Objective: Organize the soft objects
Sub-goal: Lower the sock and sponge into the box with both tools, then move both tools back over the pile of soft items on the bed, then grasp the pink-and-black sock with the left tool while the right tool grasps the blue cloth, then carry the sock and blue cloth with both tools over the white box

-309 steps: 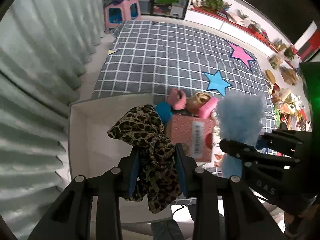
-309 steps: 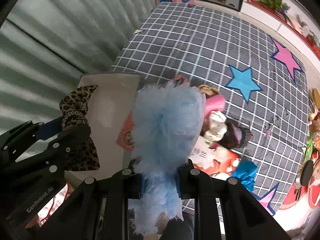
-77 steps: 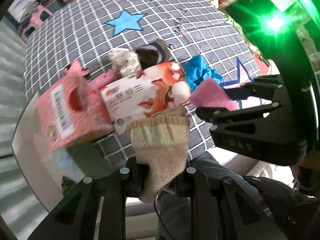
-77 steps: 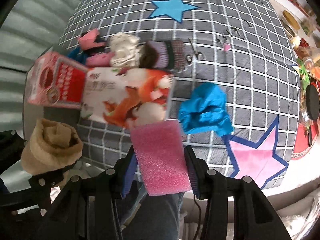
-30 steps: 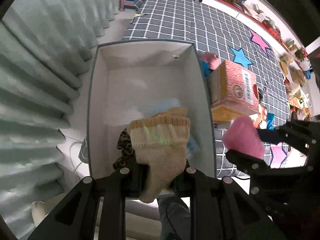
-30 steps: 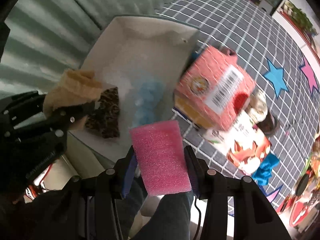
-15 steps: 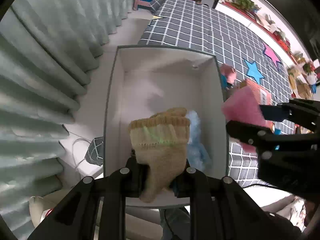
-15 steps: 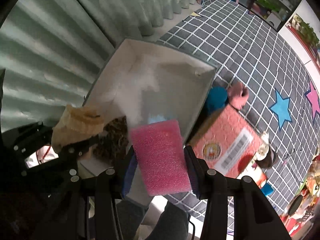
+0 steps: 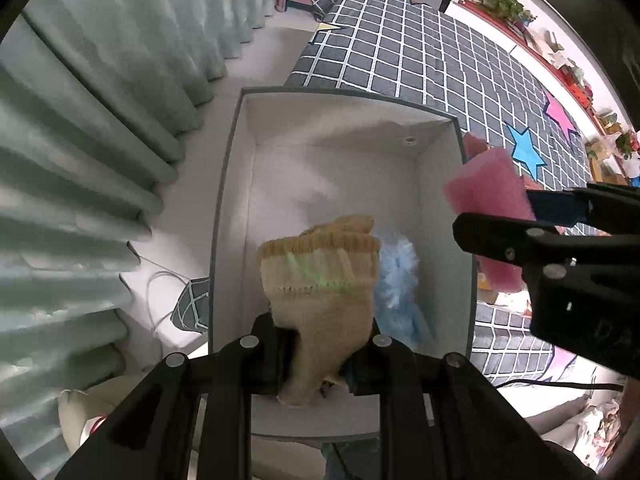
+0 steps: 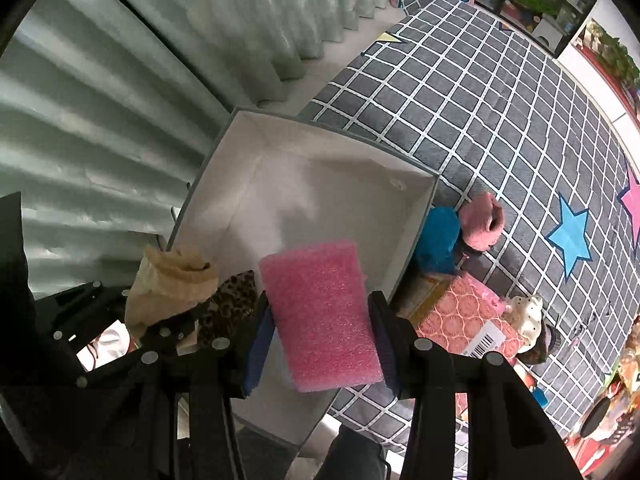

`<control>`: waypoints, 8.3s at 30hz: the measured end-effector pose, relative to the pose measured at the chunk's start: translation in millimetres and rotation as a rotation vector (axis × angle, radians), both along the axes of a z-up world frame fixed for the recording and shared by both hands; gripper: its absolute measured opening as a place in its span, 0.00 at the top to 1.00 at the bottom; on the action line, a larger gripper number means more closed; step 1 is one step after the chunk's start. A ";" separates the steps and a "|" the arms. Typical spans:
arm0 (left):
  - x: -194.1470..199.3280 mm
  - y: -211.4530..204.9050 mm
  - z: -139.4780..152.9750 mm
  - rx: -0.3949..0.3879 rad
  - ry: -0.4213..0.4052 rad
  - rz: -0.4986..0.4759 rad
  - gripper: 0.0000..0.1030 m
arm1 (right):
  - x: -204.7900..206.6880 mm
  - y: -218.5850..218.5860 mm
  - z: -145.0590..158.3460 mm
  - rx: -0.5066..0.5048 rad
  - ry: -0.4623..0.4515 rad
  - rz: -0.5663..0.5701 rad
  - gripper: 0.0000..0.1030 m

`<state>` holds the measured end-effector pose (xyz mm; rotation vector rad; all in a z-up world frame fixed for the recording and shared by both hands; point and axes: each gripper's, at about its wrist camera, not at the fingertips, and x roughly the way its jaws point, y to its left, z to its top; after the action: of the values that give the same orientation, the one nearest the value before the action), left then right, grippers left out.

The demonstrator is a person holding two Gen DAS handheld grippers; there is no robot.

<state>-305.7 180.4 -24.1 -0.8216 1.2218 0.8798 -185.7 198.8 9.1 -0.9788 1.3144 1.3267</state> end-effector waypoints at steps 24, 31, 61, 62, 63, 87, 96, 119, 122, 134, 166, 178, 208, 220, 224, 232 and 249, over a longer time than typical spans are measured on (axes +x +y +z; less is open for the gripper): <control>6.7 5.4 -14.7 -0.043 0.028 0.002 0.78 | 6.3 11.9 -18.2 -0.052 0.013 0.009 0.53; 8.7 8.0 -19.7 -0.062 0.033 -0.003 0.78 | 4.9 13.9 -24.5 -0.066 0.021 0.011 0.53; 15.0 10.2 -36.1 -0.077 0.075 -0.004 0.63 | 5.2 17.6 -46.2 -0.106 0.084 -0.003 0.53; 14.7 10.3 -35.6 -0.078 0.074 -0.002 0.58 | 5.3 17.5 -45.6 -0.102 0.086 -0.003 0.53; 14.5 10.3 -35.3 -0.080 0.071 0.000 0.47 | 5.5 17.7 -44.7 -0.098 0.085 -0.002 0.52; 28.3 7.5 -3.9 -0.079 -0.056 0.016 0.00 | 62.4 -8.0 35.0 0.092 0.157 -0.139 0.01; 75.0 6.8 33.5 -0.053 -0.076 -0.110 0.00 | 173.3 -64.0 24.3 0.062 0.122 -0.415 0.01; 296.9 36.5 -21.5 -0.096 0.204 -0.349 0.00 | 319.2 -233.7 -115.3 -0.229 0.238 -1.005 0.01; 314.0 38.0 -44.3 -0.126 0.259 -0.377 0.00 | 319.3 -238.2 -120.5 -0.220 0.155 -0.920 0.01; 334.5 41.2 -115.9 -0.207 0.448 -0.436 0.04 | 305.9 -271.3 -131.0 -0.124 0.104 -0.691 0.01; 335.3 17.8 -35.5 -0.089 0.223 -0.489 0.85 | 303.5 -249.3 -133.2 -0.142 0.065 -0.670 0.59; 311.8 -55.0 32.7 -0.004 0.035 -0.573 0.85 | 311.9 -268.0 -81.2 -0.087 0.078 -0.738 0.59; 177.1 -116.1 73.4 -0.002 -0.102 -0.545 0.85 | 220.0 -215.7 -9.8 -0.003 0.039 -0.567 0.59; 107.7 -83.4 86.5 0.046 -0.133 -0.356 0.85 | 156.6 -160.6 15.9 0.047 0.019 -0.379 0.59; 85.2 -72.1 85.5 0.051 -0.138 -0.292 0.85 | 137.6 -144.3 25.2 0.064 0.012 -0.327 0.59; 50.3 -52.0 74.1 0.043 -0.129 -0.182 0.85 | 102.6 -118.4 35.2 0.077 -0.007 -0.226 0.59; -6.2 -30.7 36.4 -0.005 -0.074 -0.035 0.85 | 19.9 -67.9 27.6 0.054 0.027 -0.031 0.59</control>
<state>-311.9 149.6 12.3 -0.8281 1.1706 0.8112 -165.8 130.8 36.7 -0.9027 1.3025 1.3493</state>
